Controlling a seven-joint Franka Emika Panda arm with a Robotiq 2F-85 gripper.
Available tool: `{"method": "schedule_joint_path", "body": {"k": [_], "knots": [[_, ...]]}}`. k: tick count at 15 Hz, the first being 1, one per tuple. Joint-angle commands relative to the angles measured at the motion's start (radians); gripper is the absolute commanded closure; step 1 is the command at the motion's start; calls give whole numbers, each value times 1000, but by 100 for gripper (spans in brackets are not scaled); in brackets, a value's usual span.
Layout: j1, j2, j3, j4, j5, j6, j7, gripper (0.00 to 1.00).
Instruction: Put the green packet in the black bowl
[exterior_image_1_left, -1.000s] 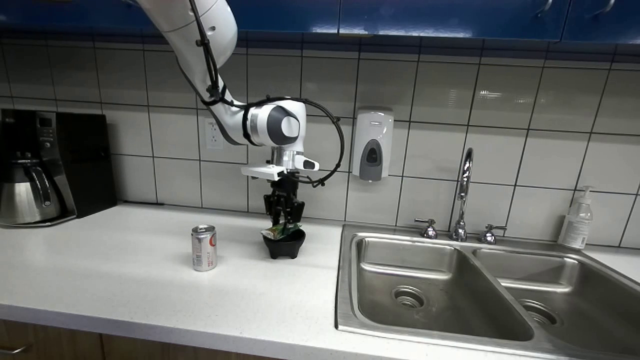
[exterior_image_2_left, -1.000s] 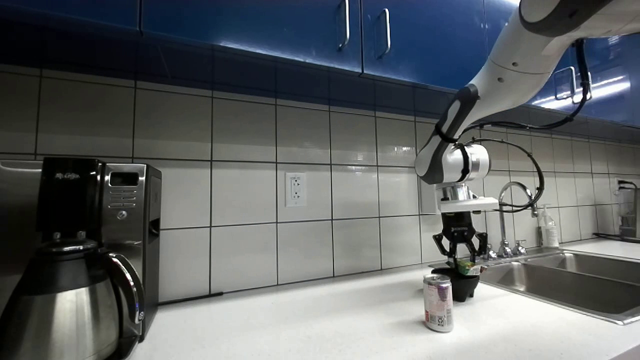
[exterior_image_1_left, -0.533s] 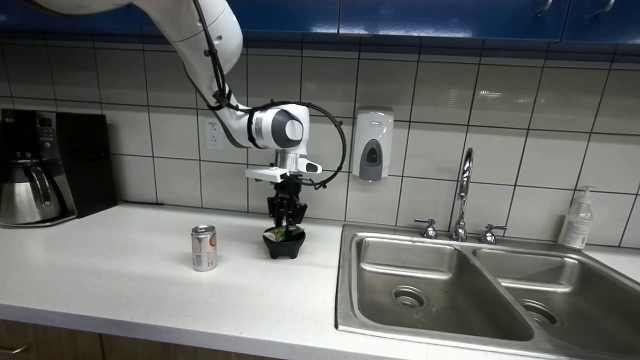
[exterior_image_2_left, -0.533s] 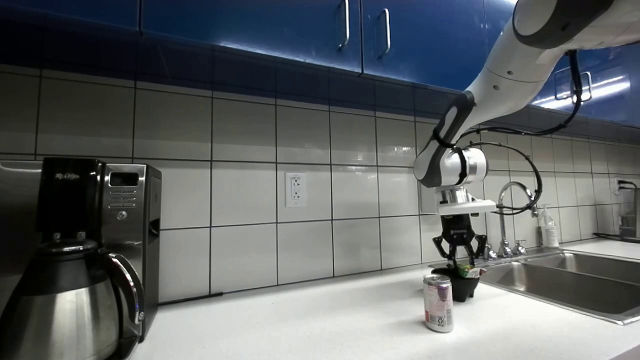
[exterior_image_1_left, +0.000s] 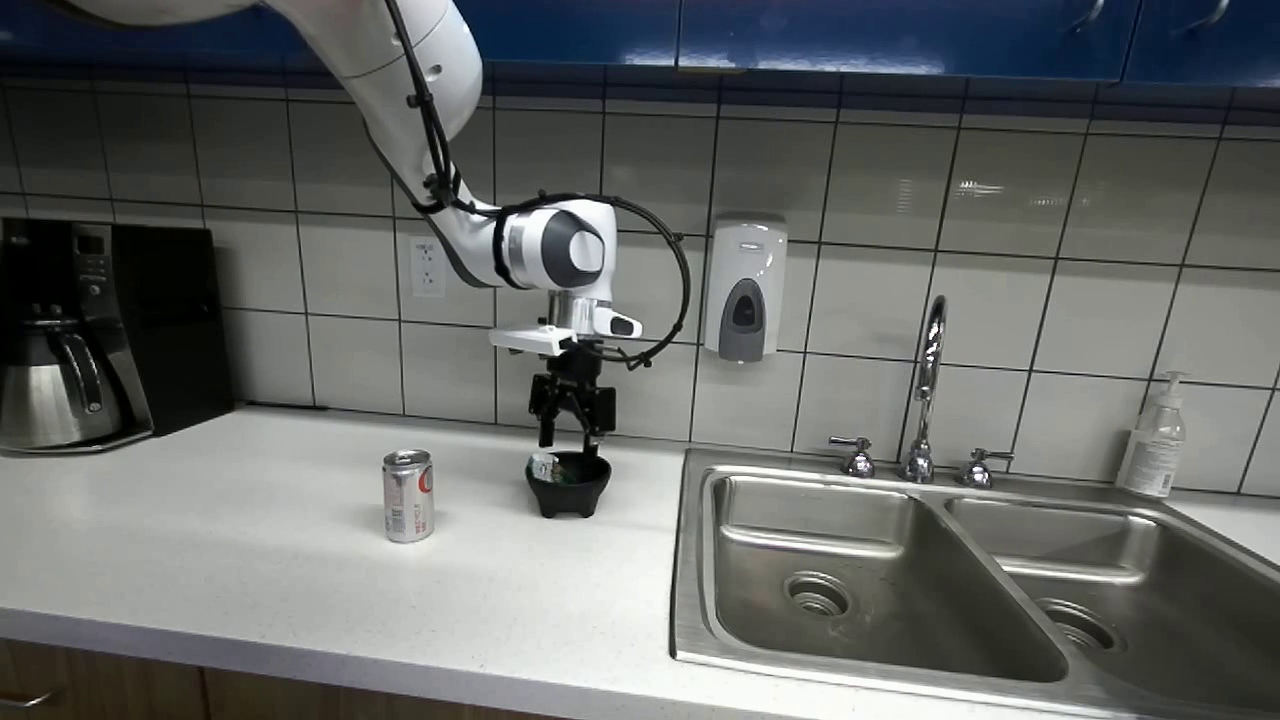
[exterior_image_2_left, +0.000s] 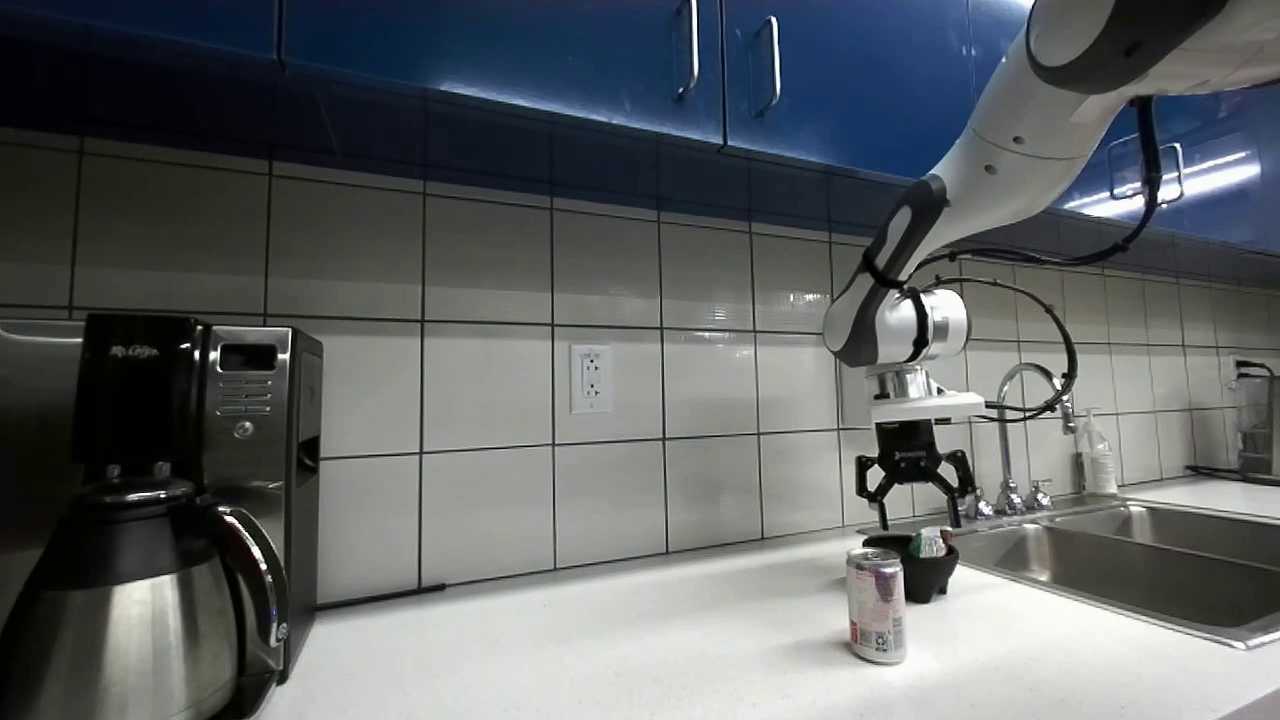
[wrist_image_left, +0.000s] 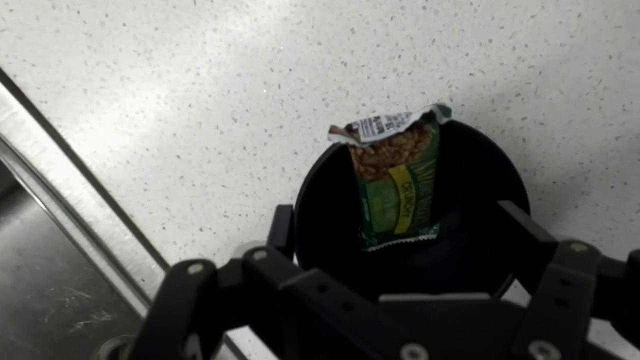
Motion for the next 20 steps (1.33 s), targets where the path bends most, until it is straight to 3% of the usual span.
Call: {"method": "schedule_joint_path", "body": {"k": [1,9,20], "knots": [[10,-108,25,-92,16,31,-15,0],[87,-368,84,-375,-14,138,-38,0],[147,-757,176,-778,-10,167,-68,0]]}}
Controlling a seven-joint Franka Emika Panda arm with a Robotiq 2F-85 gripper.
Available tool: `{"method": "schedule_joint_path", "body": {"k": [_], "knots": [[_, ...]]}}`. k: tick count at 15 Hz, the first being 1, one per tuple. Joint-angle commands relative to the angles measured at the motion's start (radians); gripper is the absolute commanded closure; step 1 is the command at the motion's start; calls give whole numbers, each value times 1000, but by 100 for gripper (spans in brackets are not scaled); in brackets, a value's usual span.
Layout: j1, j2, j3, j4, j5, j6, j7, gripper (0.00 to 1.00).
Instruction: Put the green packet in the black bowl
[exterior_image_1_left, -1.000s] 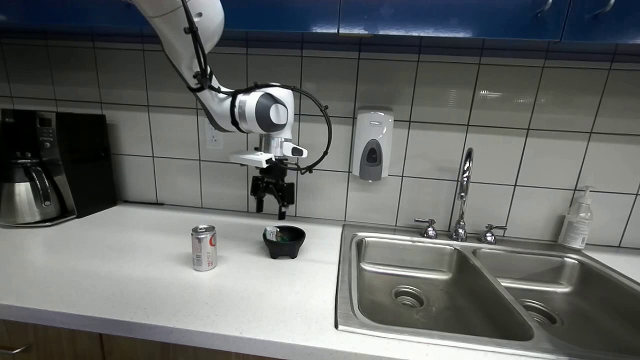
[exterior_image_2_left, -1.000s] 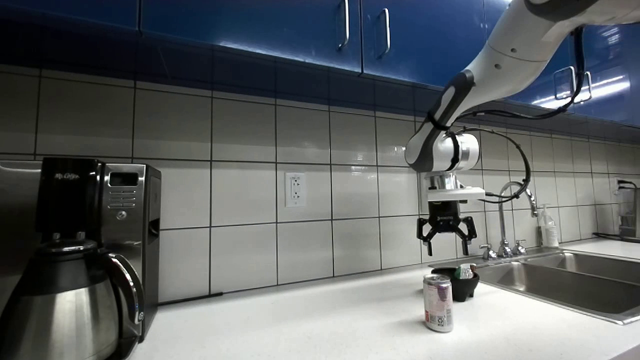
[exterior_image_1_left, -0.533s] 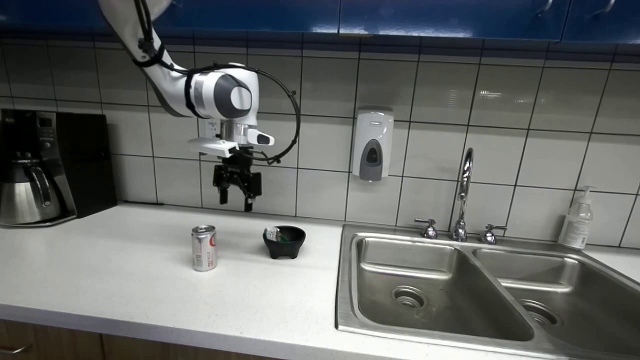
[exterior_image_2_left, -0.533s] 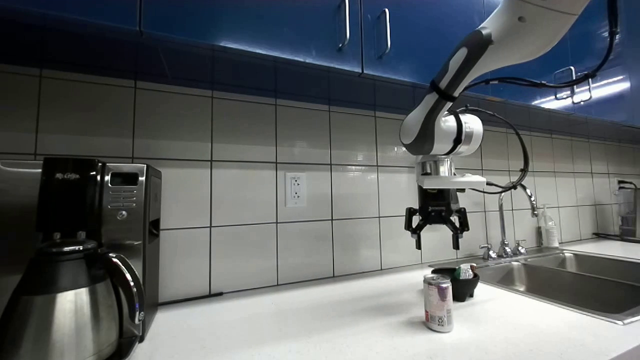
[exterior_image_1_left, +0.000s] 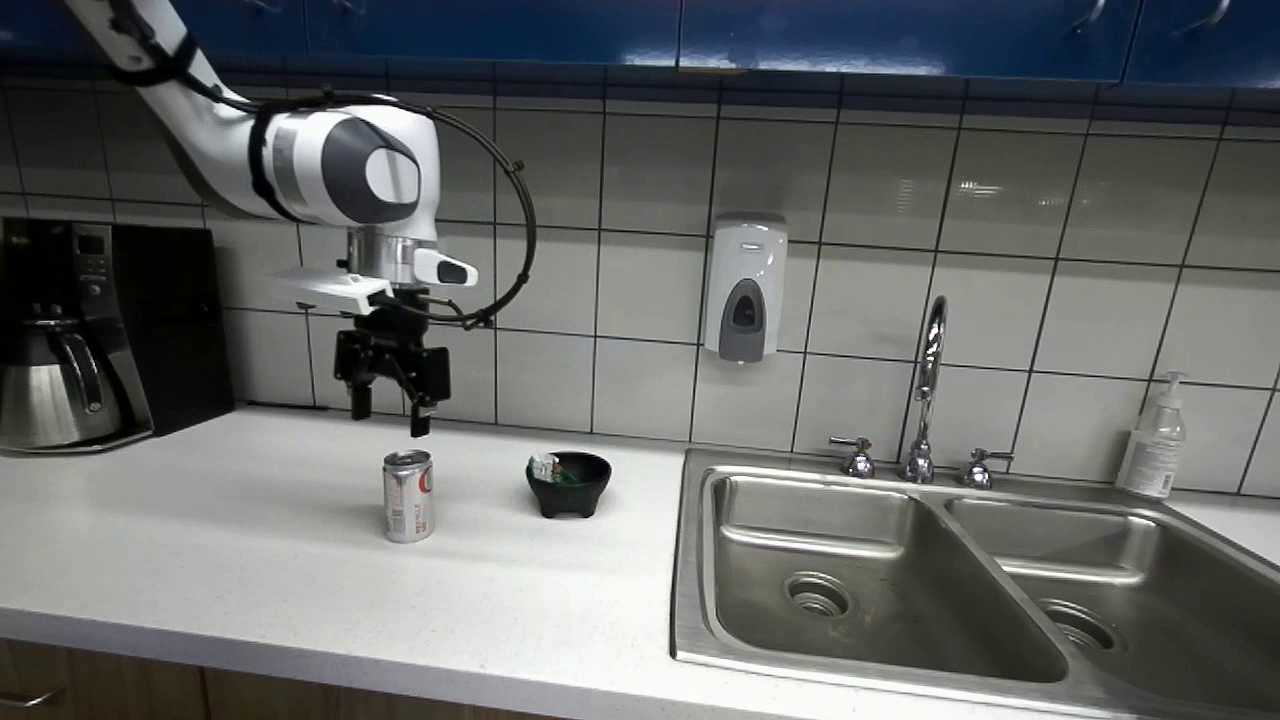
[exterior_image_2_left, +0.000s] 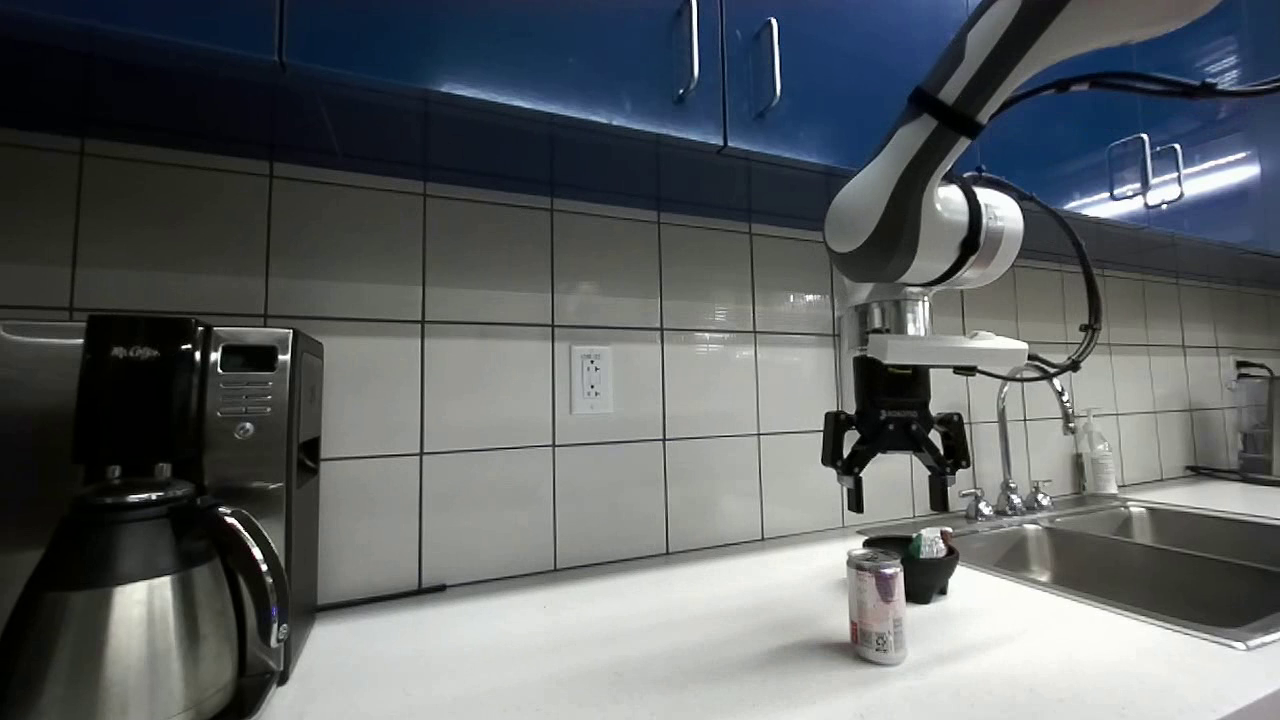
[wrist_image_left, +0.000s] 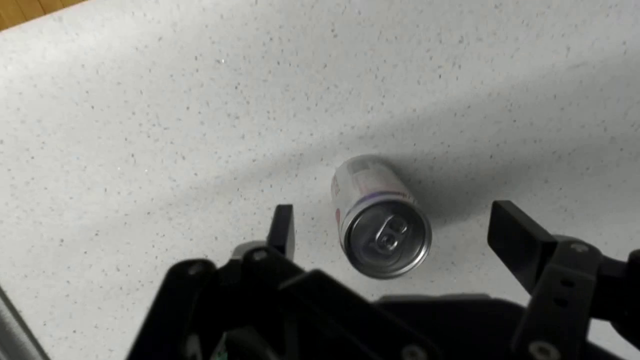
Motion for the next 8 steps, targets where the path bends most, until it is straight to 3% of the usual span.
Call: {"method": "schedule_joint_path", "body": {"k": [1,8], "knots": [[16,-190,42,-146,-8,-4,-19,0],[65,-386,109,-246,7,-64,-4,0]]}}
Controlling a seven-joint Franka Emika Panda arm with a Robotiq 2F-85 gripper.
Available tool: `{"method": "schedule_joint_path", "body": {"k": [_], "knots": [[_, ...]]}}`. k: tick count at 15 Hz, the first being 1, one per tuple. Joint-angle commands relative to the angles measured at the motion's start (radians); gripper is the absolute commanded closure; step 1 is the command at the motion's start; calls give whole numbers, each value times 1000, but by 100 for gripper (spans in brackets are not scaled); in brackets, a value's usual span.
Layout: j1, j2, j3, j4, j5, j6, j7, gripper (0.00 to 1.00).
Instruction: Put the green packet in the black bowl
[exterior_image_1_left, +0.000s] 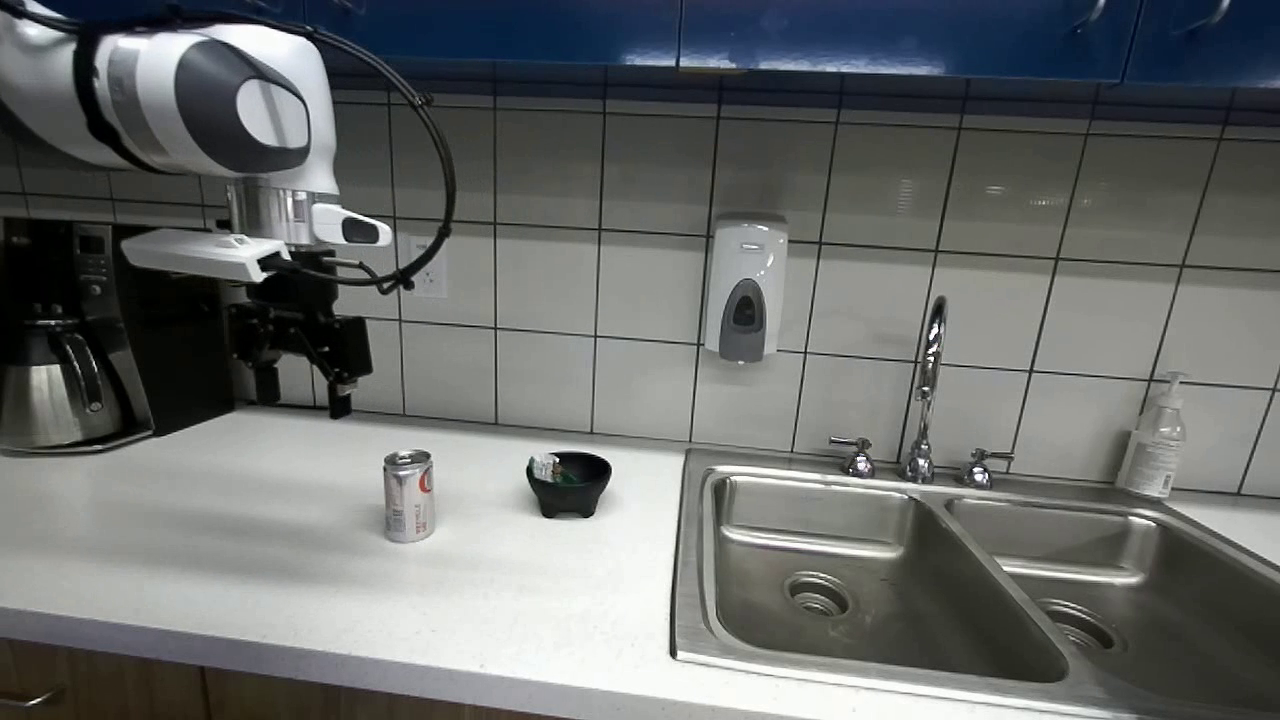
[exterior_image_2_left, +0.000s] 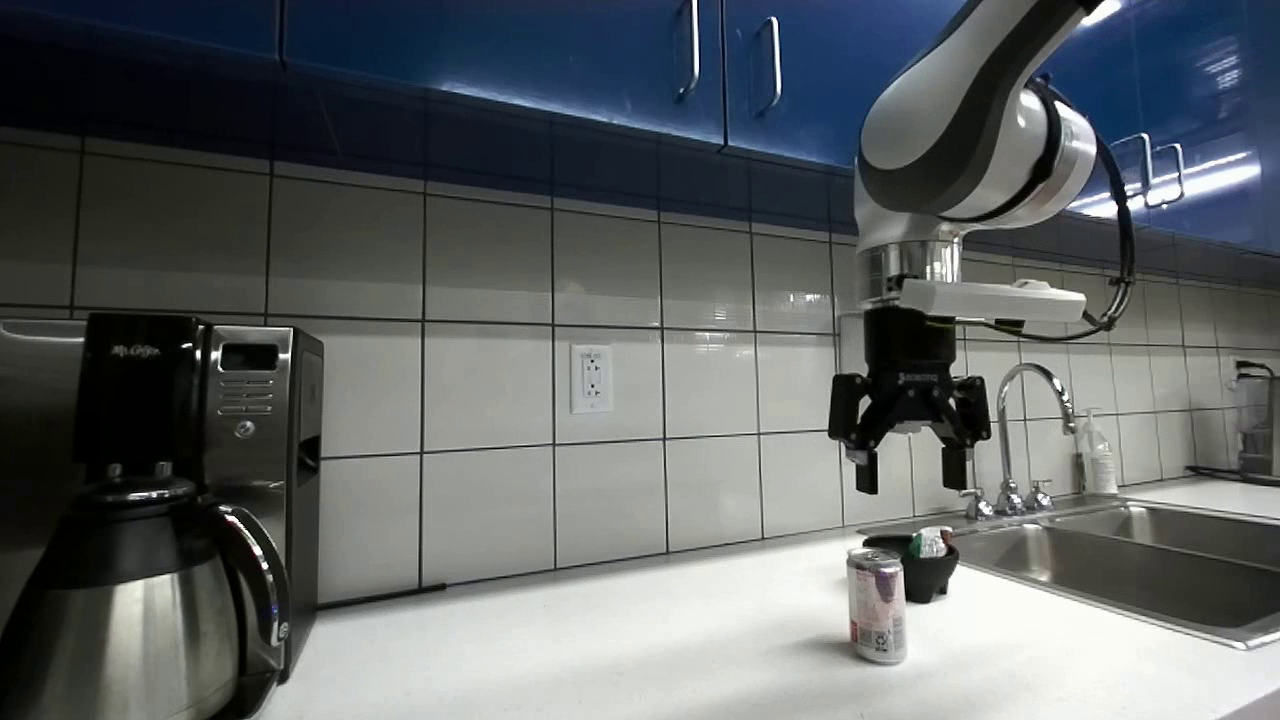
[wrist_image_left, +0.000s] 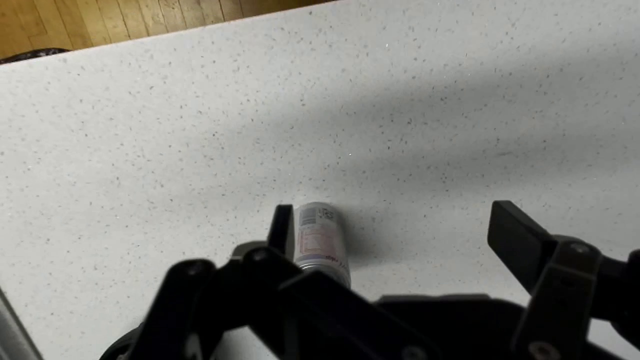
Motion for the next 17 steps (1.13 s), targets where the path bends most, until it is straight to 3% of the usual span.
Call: {"method": "schedule_joint_path", "body": {"k": [1,17], "knots": [[15,-111,34,-52,6,-48,7,0],[17,-89,37,-34,5,-46,-4,0]]}}
